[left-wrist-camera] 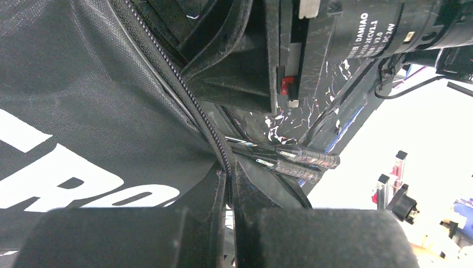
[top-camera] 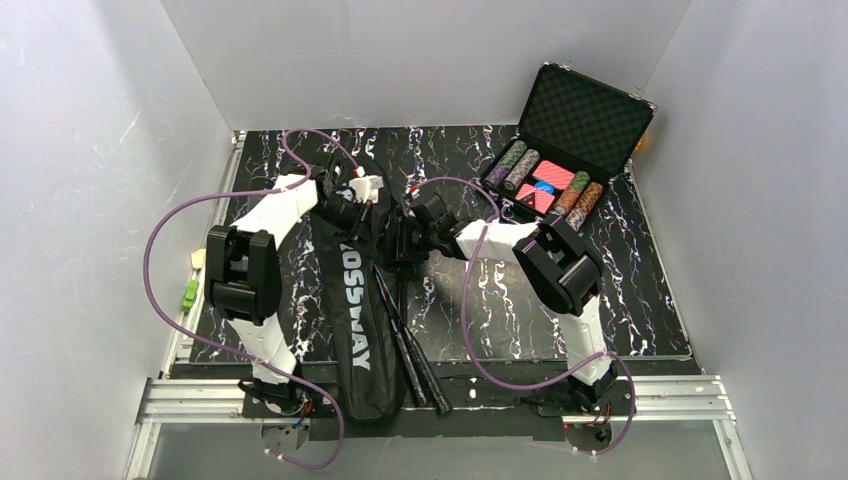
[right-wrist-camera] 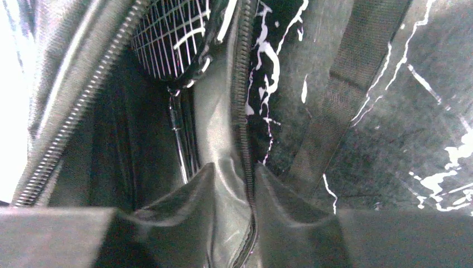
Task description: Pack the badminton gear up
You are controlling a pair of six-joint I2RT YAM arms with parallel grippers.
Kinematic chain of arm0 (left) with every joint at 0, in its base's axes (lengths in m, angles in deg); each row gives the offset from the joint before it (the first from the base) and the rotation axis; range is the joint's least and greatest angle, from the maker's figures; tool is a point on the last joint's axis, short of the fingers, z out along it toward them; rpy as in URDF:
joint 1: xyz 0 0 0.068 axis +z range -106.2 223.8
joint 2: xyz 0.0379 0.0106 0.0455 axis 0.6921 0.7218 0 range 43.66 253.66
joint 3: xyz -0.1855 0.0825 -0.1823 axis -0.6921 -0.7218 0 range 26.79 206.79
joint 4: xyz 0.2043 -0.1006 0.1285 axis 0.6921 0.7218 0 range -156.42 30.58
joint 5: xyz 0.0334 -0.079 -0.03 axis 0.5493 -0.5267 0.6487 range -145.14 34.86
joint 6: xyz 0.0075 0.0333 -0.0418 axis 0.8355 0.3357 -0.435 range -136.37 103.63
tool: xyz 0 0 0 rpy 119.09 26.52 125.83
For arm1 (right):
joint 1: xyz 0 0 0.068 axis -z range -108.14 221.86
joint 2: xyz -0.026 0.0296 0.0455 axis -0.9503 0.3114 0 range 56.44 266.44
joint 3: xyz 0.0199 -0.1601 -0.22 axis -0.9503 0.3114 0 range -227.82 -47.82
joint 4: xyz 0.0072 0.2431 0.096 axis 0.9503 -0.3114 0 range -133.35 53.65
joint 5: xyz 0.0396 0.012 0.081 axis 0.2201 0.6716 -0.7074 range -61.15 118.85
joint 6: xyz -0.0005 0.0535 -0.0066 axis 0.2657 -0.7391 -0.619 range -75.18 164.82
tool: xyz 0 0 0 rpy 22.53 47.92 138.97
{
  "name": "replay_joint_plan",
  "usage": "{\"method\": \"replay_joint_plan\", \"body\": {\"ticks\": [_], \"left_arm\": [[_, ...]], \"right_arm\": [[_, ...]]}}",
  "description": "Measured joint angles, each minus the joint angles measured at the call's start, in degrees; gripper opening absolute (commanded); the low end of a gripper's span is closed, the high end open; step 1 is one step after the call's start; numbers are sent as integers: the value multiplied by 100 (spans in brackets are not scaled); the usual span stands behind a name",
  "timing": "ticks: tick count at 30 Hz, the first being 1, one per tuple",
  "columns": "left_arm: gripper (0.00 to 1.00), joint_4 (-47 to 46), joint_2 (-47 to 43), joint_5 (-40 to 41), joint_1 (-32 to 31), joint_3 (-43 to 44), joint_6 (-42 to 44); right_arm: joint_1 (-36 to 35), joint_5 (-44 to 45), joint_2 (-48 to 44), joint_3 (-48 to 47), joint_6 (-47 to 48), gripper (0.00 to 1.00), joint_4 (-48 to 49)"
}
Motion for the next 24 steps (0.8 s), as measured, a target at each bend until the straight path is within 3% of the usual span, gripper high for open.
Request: {"method": "replay_joint_plan", "body": {"ticks": [3,7,13,19,24], "left_arm": [[0,-4,-42,2,0,-20,0],[0,11,-57,-2,-2,-31,4],[0,68,-66,-90,-37,-105,4],[0,221,-120,-240,-70,-116,9],[10,223,-181,-304,-83,-136,7]], "right_arm": [[0,-181,-24,372,-87,19,424],[-2,-356,-249,1130,-328,1,1067],[-11,-243,-857,2039,-608,1,1606],[-72,-87,-1792,2299,-647,1,1399],[-223,22,-2347,2280,-566,1,973]]}}
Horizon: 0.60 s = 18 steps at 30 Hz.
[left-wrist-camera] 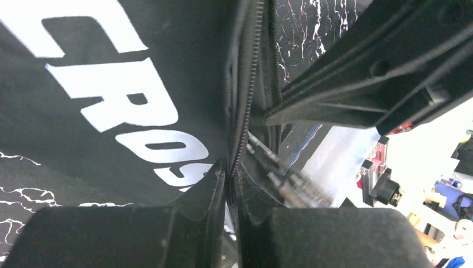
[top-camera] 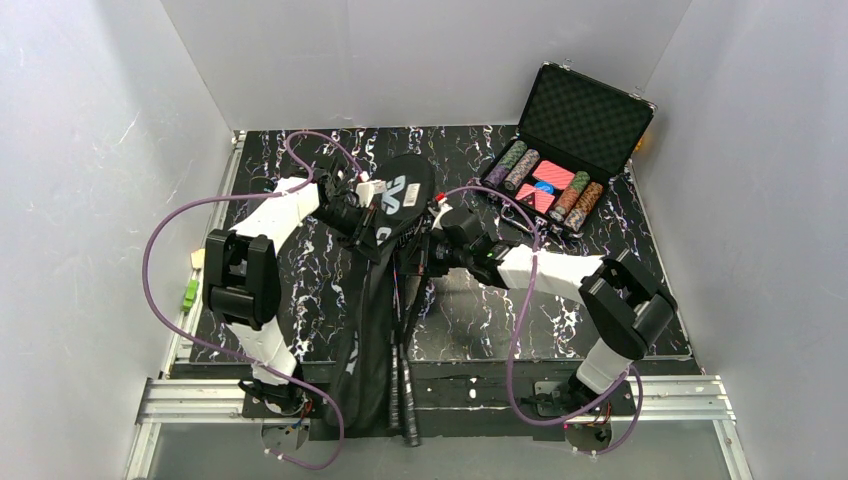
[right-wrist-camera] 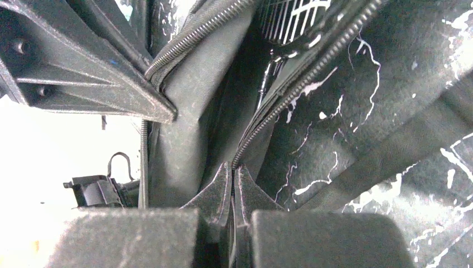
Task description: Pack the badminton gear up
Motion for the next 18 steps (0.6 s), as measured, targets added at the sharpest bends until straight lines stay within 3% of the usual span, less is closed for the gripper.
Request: {"method": "replay_joint_plan", "body": {"ticks": [5,6,9,10,11,18], "left_arm": [[20,-66,-83,-68,-26,-52,2],[27,-68,-109,-131,-26,-52,11],[60,-31,-208,-356,-42,-52,109],[92,4,-238,-450,-48,-55,177],[98,42,-267,-529,-55,-61,262],[98,487,-603,-964,-133,-367,920]], "right_arm": [[-170,186,-133,-396,109,1,-798],[-192,210,-138,-505,131,1,-929],[-214,254,-212,-754,186,1,-1233],[-219,262,-249,-793,192,1,-1294],[-219,275,-302,-828,195,1,-1366],[-219,345,-420,-986,184,1,-1591]]}}
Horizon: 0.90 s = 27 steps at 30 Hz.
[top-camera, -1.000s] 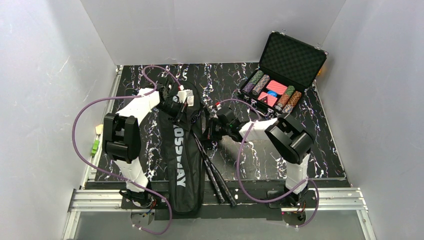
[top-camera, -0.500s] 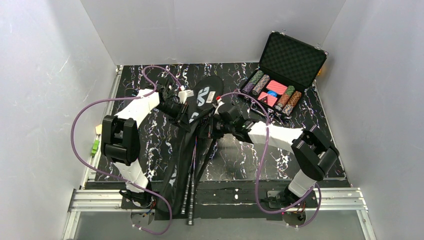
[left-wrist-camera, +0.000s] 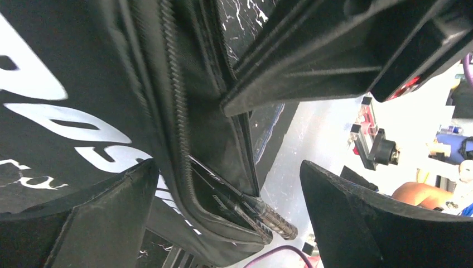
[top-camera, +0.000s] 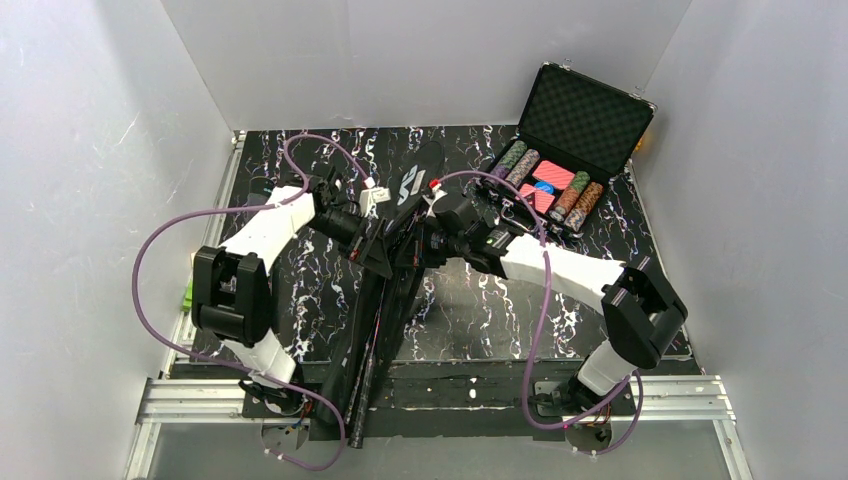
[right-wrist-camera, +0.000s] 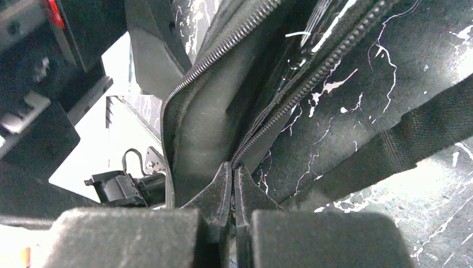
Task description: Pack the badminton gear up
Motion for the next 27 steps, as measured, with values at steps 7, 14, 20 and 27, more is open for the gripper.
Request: {"method": "replay_joint_plan", "body": {"ticks": [7,14,20,27], "left_arm": [[98,-179,-710,603,-699,-398,46],[98,-645,-1738,1744,-1563,-861,-258],[98,-984,-1926,2306,-1821,-1198,-448],[78,-1626,-2365,3075,-1919,-1915,-511]], "right_arm": [[-13,33,61,-555,-131,1,-640],[-33,101,149,-1128,-380,1,-1368],[-31,249,173,-1147,-525,1,-1720],[-13,420,197,-1145,-785,1,-1904]]}}
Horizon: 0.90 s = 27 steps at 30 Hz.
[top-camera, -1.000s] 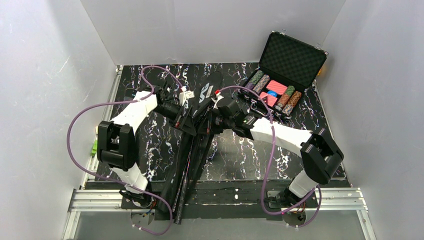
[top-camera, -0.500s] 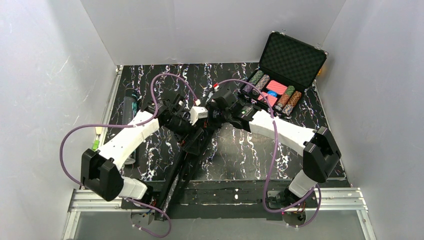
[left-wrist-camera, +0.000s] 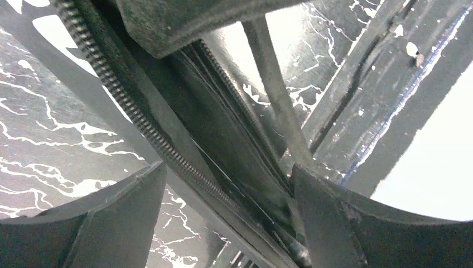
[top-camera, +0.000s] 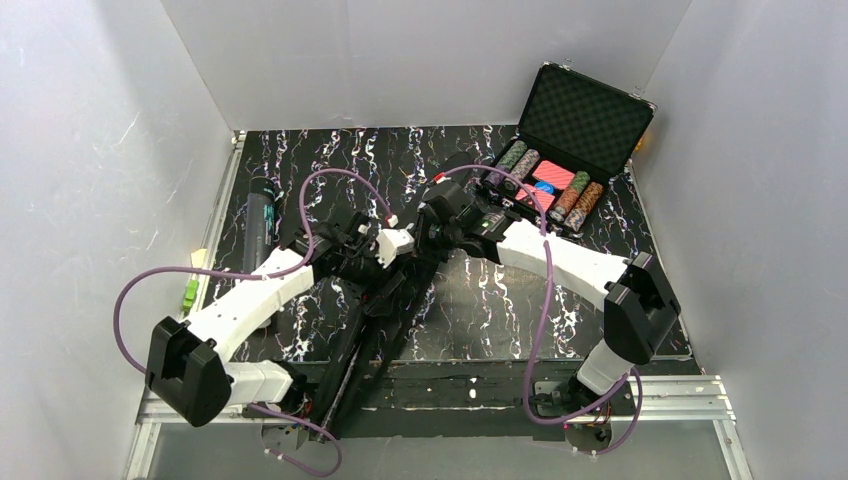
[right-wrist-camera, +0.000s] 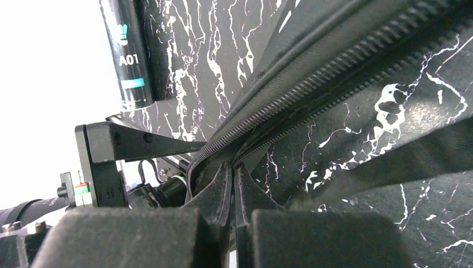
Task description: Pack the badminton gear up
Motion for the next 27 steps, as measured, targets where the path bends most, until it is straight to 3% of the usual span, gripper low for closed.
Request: {"method": "replay_joint_plan", "body": {"ticks": [11,14,18,21,25,27], "left_arm": [[77,-278,-212,212,-46,-195,-160],[63,-280,-227,269,-118,-205,-181],[33,-223,-234,387,-299,-229,-142],[17,-232,-232,566,-404,-232,-103],[0,-275,-201,927,-479,-227,-79],[0,-278,-177,1075,-485,-199,-90]], "right_arm": [[81,-4,-33,44,-601,1,133],[122,2,-39,44,-695,1,114],[203,39,-105,44,-866,1,138],[247,55,-144,44,-984,1,142],[293,48,-157,44,-1086,1,129],[315,26,-166,44,-1108,21,118]]}}
